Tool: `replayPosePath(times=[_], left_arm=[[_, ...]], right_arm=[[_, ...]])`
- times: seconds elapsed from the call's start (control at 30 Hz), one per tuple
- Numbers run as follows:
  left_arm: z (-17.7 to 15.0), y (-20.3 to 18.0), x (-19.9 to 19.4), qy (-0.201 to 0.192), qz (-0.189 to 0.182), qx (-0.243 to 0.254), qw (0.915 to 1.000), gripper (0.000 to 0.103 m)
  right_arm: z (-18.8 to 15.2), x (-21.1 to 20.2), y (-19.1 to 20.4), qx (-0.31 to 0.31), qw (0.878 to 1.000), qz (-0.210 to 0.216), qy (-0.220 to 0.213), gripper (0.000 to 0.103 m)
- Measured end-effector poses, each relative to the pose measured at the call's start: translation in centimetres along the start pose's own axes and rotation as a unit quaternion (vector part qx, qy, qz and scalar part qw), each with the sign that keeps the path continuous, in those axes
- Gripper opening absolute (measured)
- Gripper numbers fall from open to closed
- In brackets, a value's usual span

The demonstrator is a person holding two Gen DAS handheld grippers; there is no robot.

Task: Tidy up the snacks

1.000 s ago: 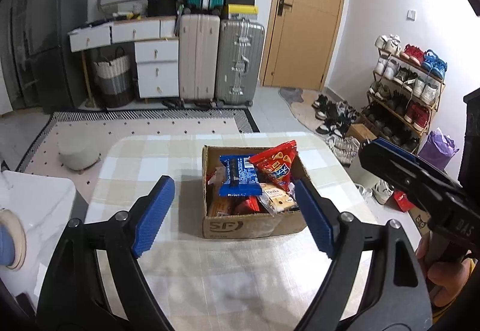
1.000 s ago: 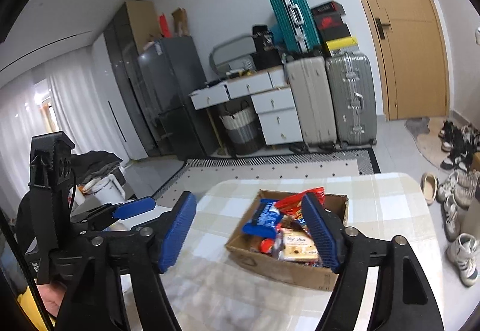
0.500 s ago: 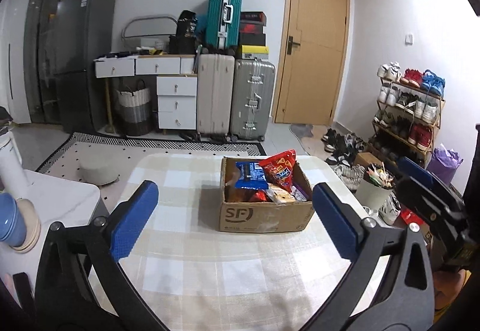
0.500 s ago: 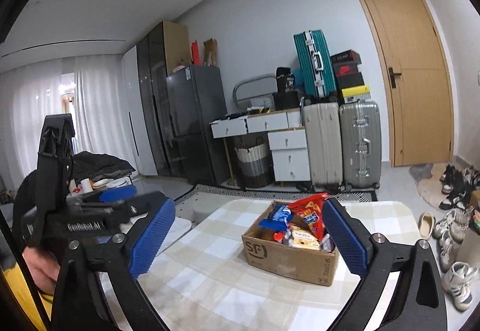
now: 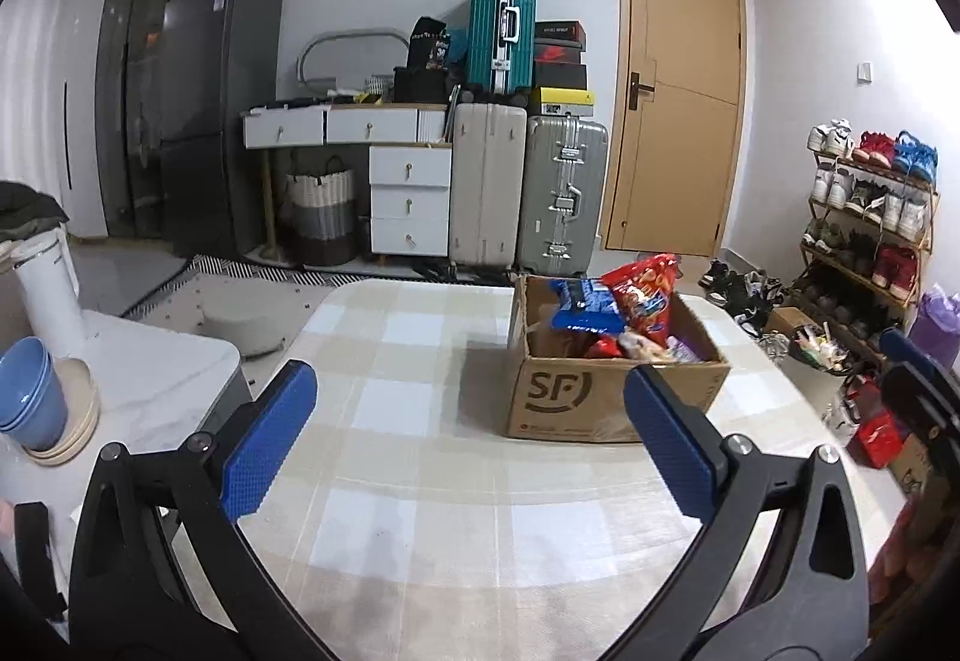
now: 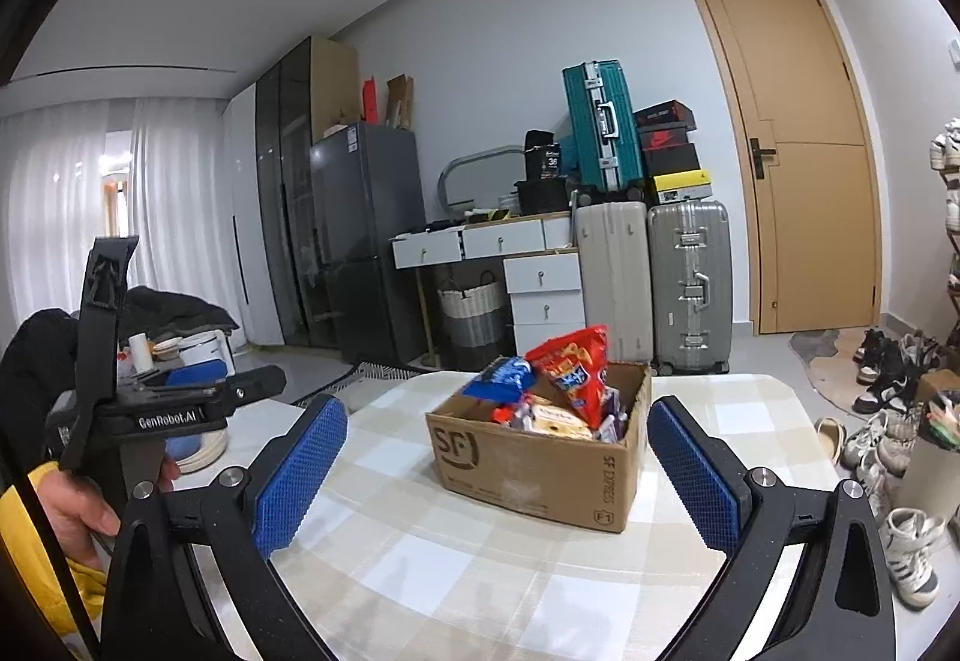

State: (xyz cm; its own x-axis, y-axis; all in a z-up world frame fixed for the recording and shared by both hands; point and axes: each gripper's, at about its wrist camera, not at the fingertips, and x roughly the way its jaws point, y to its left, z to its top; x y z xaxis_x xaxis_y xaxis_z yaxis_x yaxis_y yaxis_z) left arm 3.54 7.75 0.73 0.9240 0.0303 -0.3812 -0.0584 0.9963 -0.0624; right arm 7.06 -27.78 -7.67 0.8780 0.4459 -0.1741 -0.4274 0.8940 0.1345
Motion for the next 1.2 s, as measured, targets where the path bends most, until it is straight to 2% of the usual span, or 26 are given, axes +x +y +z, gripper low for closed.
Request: replayPosePath(times=[0.17,0.43,0.63,0.8,1.03,1.2], left_arm=[[-3.3,-1.1,3.2,0.001,0.003,0.027,0.9996,0.102],[-6.7,-3.2,9.1,0.008,-0.013,0.031,0.9994,0.102],[-9.0,-2.8,12.3,0.018,-0.018,0.013,0.9996,0.102],[-9.8,-2.8,12.5,0.002,-0.017,0.008,0.9998,0.102],[-10.0,-3.7,11.6,-0.023,-0.015,0.034,0.9990,0.102],[-9.7,-3.5,11.6,-0.025,-0.013,0.028,0.9992,0.102]], right_arm=[[-2.7,2.1,-1.3,0.004,1.000,-0.016,0.006,0.102],[-6.2,4.0,-2.4,-0.001,0.999,-0.040,0.009,0.102],[-6.9,4.7,-2.2,-0.011,0.999,-0.043,0.012,0.102],[-7.0,5.0,-2.4,-0.013,0.999,-0.046,0.016,0.102],[-7.1,4.6,-1.8,-0.024,0.998,-0.048,0.011,0.102],[-7.2,4.5,-1.9,-0.020,0.998,-0.054,0.008,0.102]])
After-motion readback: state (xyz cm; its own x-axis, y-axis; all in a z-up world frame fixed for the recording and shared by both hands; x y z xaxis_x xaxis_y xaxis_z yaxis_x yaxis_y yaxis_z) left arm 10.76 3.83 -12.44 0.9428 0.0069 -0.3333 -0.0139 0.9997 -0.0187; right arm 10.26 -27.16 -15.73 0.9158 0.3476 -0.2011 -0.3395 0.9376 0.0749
